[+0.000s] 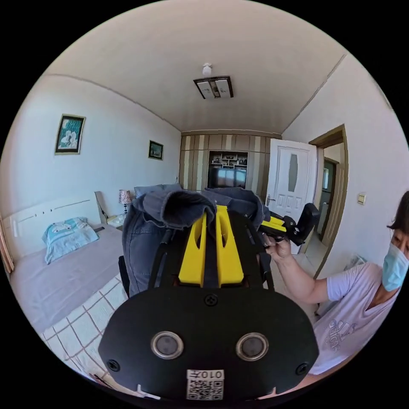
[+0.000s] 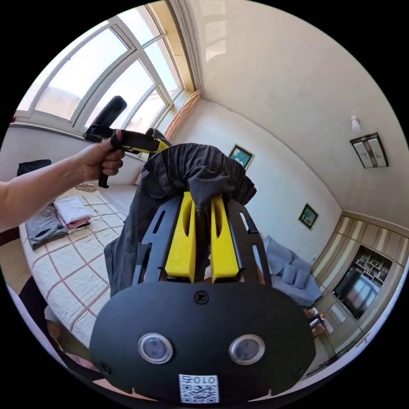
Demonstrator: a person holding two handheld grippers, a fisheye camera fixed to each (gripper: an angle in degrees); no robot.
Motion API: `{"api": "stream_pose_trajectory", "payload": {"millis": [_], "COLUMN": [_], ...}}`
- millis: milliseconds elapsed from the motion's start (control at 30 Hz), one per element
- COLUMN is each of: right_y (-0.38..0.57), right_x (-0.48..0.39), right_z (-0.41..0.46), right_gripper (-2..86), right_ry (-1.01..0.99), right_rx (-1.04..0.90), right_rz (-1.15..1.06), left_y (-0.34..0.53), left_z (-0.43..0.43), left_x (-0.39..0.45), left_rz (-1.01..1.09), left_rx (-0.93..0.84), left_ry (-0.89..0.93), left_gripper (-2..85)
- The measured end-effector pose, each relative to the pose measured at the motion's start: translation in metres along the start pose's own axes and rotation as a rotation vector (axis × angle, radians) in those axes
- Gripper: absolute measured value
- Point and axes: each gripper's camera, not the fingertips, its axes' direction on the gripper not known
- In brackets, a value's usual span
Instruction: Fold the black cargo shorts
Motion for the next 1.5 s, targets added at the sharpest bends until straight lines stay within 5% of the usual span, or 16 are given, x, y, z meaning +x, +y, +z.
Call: {"api": "stream_pose_trajectory", "payload": {"millis": [133,300,367,433,533,600,933,1167,1367,1500], "right_y": [0.041,0.151,0.2,0.223,0.241,0.246,0.266,0.29,0.322,0.321], "right_x": [-0.031,-0.145,-0.229,-0.267,-0.276,-0.27,-0.188,-0.139,-0.137,-0.136], "right_z": [-0.024,-0.015,0.004,0.003,0.004,0.015,0.087,0.07,0.052,0.054], "right_gripper": [6.6,7.3,6.3,4.9,5.4,6.6,11.6,10.6,10.0,9.6], "right_ry": [-0.013,-0.343,-0.554,-0.714,-0.785,-0.742,-0.502,-0.35,-0.29,-0.283], "right_rx": [0.052,-0.114,-0.295,-0.314,-0.313,-0.381,-0.512,-0.498,-0.537,-0.521], "right_rz": [0.087,0.211,0.162,0.14,0.198,0.18,0.171,0.289,0.362,0.389], "left_y": [0.027,0.164,0.24,0.36,0.504,0.535,0.517,0.534,0.55,0.563], "left_z": [0.009,0.029,0.038,0.023,-0.059,-0.078,0.043,0.109,0.179,0.207], "left_x": [0.02,-0.013,-0.05,-0.127,-0.172,-0.165,-0.148,-0.194,-0.222,-0.21], "left_rz": [0.154,0.088,-0.063,-0.478,-0.94,-0.98,-0.857,-0.983,-1.076,-1.144], "left_rx": [0.068,-0.081,-0.229,-0.41,-0.139,-0.161,-0.599,-0.513,-0.646,-0.569], "left_ry": [0.05,0.202,0.135,-0.091,-0.164,-0.227,-0.296,-0.493,-0.418,-0.379], "left_gripper": [7.5,6.7,5.9,3.9,1.5,1.0,8.2,12.9,13.7,11.9]}}
